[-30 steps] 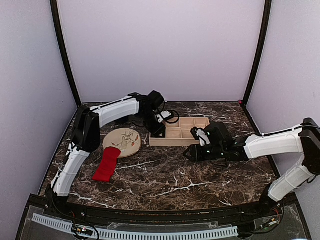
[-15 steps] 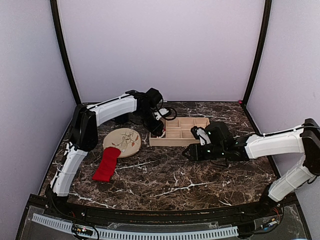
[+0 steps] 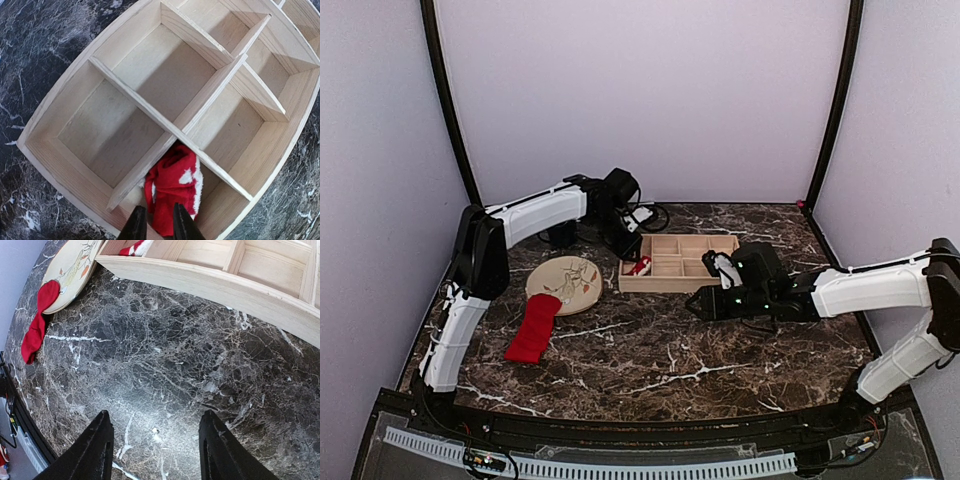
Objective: Roll the socks
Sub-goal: Adjust the sock in the storage box.
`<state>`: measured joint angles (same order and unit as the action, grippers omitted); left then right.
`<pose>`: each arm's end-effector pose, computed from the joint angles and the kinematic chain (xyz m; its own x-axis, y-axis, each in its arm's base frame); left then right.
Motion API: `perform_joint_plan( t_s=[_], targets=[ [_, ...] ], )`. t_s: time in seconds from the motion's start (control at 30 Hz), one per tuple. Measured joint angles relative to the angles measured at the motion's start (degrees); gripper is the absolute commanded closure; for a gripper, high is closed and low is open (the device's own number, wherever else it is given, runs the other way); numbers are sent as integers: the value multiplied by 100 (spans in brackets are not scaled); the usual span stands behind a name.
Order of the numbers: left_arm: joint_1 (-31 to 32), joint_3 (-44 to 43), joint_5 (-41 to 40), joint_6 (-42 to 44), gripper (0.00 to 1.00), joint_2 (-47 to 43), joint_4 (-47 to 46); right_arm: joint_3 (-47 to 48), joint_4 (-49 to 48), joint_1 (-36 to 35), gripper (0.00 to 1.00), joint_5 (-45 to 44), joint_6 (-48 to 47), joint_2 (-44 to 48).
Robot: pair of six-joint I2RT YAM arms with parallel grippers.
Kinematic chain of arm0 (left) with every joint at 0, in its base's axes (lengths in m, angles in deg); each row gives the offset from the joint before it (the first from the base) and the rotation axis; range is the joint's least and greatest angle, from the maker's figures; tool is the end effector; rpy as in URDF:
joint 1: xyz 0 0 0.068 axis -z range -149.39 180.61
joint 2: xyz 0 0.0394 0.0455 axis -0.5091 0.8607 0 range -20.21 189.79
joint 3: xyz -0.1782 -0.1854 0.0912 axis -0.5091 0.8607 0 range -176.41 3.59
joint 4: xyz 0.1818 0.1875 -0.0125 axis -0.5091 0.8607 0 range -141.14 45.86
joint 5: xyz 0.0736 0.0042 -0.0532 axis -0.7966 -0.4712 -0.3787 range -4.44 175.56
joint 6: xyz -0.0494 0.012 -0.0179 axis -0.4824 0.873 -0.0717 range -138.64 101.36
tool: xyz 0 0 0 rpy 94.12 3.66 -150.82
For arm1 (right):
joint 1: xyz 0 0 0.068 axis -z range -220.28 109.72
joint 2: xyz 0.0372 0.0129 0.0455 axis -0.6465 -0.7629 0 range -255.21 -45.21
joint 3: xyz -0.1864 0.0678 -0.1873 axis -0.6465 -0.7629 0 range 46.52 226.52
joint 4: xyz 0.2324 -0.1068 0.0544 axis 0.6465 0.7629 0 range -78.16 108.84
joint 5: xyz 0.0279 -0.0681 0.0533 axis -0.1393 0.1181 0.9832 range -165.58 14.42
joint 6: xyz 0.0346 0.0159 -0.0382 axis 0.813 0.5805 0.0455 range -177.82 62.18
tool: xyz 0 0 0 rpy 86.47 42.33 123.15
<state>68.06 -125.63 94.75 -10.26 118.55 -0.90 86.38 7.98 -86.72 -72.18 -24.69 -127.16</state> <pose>0.4134 -0.3238 0.2119 -0.5817 0.6269 -0.5183 0.7571 0.6503 -0.0631 0.1992 0.2125 0.1874 -0.7700 -0.0181 -0.6378 -0.3997 0.7929 0.4599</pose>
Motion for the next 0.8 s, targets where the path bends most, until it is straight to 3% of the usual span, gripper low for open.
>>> perform_joint_plan(
  t_s=[0.27, 0.8],
  targets=[
    [0, 164, 175, 11, 88, 0, -236, 0, -33, 0, 53, 2, 13, 0],
    [0, 223, 413, -9, 87, 11, -505, 0, -42, 0, 55, 4, 13, 0]
  ],
)
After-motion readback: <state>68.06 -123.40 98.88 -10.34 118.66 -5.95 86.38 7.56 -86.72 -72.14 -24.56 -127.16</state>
